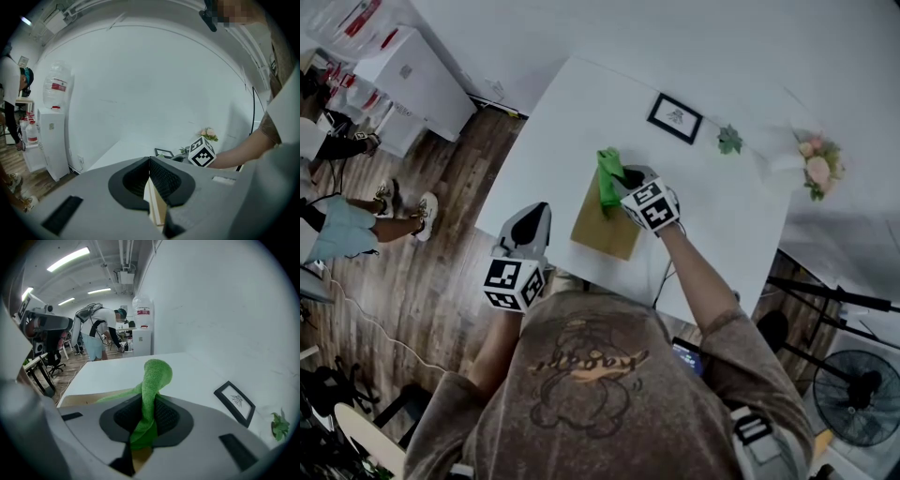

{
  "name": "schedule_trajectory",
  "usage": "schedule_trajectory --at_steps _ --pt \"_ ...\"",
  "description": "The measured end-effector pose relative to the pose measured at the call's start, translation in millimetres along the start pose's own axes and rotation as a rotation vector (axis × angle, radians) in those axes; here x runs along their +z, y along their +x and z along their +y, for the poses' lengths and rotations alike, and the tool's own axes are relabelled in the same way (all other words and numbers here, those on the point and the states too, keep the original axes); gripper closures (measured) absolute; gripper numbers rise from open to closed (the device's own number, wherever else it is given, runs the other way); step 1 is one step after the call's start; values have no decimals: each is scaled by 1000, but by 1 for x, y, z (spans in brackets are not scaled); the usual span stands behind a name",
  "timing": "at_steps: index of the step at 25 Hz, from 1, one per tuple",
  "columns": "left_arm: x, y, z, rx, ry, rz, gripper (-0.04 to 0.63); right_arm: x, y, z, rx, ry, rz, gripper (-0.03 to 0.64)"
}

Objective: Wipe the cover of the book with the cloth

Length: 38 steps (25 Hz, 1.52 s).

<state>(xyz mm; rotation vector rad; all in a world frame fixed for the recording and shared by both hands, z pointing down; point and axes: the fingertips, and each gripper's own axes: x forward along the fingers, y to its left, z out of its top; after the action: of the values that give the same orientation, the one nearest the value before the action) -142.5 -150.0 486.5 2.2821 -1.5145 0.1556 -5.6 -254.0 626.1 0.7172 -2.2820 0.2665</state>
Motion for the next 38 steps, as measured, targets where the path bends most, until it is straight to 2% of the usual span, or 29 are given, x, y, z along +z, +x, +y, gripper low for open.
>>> schedule_trajectory --at_steps 8,12,19,23,26,31,38 --pt "-3 -2 8 16 -15 5 591 5 2 -31 -44 -1 16 552" --pt "-4 -3 8 10 -19 7 591 18 -11 -34 -55 22 -37 554" --pt "1 5 -4 -27 -18 2 591 38 -59 -4 36 82 -145 555" --pt "4 14 -18 -65 -7 0 591 35 -81 19 119 119 -166 555" --pt "5 21 -29 -93 1 1 591 29 -92 37 171 122 -165 555" --pt "7 31 -46 -140 11 8 591 8 -104 62 206 143 -135 555" --pt "8 42 -67 -186 16 10 591 -26 -104 88 211 187 -100 554"
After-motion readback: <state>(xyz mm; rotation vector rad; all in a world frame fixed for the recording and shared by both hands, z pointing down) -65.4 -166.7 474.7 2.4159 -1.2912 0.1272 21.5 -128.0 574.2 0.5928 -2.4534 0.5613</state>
